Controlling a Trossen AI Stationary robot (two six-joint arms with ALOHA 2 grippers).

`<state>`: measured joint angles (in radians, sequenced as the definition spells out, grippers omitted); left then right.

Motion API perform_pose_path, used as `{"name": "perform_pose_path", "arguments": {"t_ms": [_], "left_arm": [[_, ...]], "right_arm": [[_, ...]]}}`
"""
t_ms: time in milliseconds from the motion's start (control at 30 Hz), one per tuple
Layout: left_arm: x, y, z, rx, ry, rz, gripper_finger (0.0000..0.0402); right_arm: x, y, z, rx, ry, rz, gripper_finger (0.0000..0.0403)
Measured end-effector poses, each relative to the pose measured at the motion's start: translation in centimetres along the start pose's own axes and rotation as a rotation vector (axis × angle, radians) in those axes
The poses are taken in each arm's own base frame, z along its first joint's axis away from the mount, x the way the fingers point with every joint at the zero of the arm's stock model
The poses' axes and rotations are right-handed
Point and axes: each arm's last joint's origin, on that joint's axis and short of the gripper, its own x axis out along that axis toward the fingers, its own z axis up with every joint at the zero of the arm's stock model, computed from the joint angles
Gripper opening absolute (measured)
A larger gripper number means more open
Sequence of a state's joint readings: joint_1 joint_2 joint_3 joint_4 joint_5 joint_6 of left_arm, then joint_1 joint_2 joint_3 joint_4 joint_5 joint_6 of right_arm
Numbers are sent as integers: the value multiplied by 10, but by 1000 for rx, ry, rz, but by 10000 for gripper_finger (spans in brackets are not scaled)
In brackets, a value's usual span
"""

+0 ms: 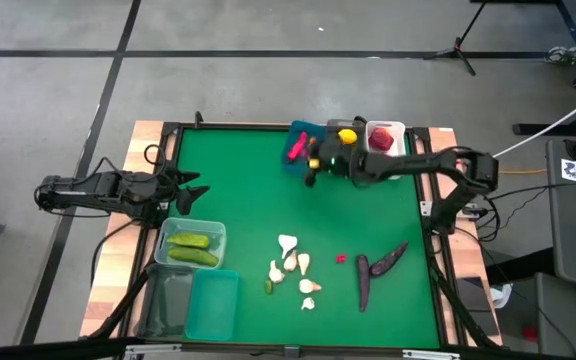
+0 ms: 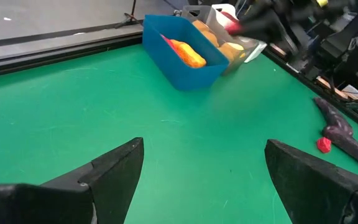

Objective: Sort produce into baskets
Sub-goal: Put the red chili paper into the blue bin

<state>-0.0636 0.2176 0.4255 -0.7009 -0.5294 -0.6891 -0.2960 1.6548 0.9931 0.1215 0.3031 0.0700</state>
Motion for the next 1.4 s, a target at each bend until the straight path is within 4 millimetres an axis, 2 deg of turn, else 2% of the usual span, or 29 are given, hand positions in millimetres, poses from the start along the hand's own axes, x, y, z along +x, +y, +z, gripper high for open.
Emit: {"name": "perform_pose_path", "arguments": {"t_ms": [100,233,367,467,567,633,700,800,933,1033,1100,1200,1300,1400], "left_arm": [[0,0,0,0,-1,1,329],[0,0,0,0,-3,3,329],[0,0,0,6,-8,8,329],[0,0,0,6,-10,11,329],[0,0,0,7,-10,11,329],[0,0,0,6,-10,11,329],[0,0,0,6,-10,11,329],[0,0,0,5,-10,11,329],[0,1,0,-9,-4,16,329],[0,2,-1,-14,5,24,329],[0,2,-1,-20,4,23,329],[0,2,-1,-20,5,23,329],[0,2,-1,-24,5,23,329],[0,2,-1,-26,5,23,329]], "right_arm": [[8,-27,6,48,-4,-36,65],[18,-47,3,85,23,-18,90],[29,-54,-5,104,51,25,134],[38,-51,-8,101,71,58,173],[41,-50,-3,87,68,70,210],[36,-45,5,78,59,140,225],[24,-38,17,49,41,224,232],[-5,-19,34,-8,39,370,231],[-51,8,37,-74,116,569,218],[-90,22,34,-57,99,647,209],[-113,30,24,-31,98,637,204],[-139,47,-2,13,99,589,200],[-155,72,-35,38,104,560,200],[-165,95,-66,-8,167,539,200]]}}
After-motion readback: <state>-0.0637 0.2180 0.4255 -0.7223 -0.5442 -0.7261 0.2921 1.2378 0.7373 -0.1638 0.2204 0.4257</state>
